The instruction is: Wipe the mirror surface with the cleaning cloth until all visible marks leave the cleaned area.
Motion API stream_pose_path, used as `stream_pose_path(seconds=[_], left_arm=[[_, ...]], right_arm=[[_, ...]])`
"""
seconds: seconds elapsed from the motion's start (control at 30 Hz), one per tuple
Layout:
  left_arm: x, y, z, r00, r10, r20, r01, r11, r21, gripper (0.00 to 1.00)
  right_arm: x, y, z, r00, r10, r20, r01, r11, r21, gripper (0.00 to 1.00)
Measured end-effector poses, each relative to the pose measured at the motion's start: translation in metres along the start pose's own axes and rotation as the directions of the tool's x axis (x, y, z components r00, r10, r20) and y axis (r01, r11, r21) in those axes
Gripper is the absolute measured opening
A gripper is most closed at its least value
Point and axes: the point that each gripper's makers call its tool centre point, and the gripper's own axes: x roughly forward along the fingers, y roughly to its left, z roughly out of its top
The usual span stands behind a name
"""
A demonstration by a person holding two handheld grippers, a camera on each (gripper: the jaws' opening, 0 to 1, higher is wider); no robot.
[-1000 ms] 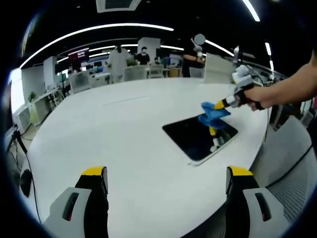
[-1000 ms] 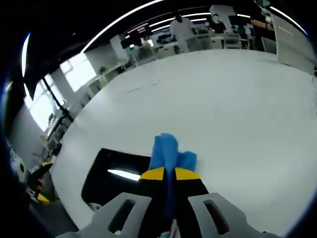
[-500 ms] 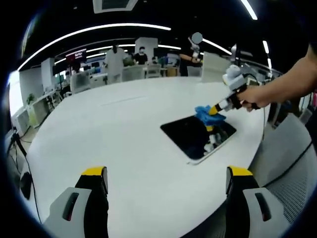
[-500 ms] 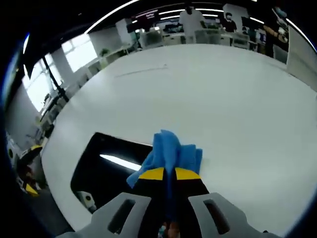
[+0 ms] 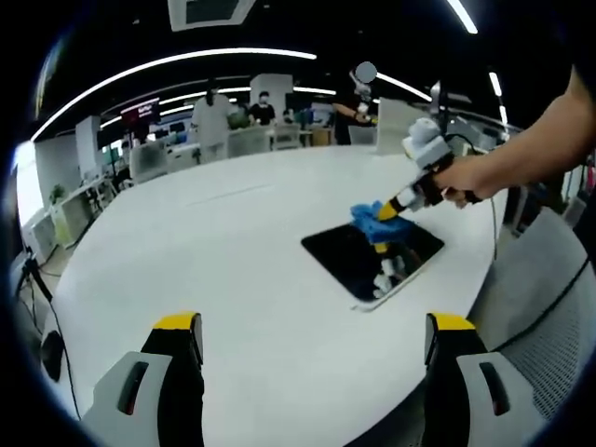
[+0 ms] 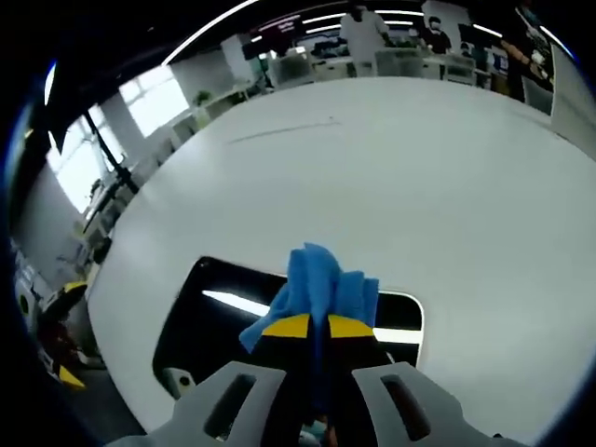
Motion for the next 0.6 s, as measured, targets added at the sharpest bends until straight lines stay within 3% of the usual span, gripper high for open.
stream_pose_path(seconds=[0.6], left_arm=[[0.003,0.002,-0.005,1.000,0.001,-0.014,-0.001,1.000,-0.011,0.99]], right_arm=[[0.027,0.057,0.011,0.998,0.050,-0.022,-0.051,0.998,-0.034,0.00]])
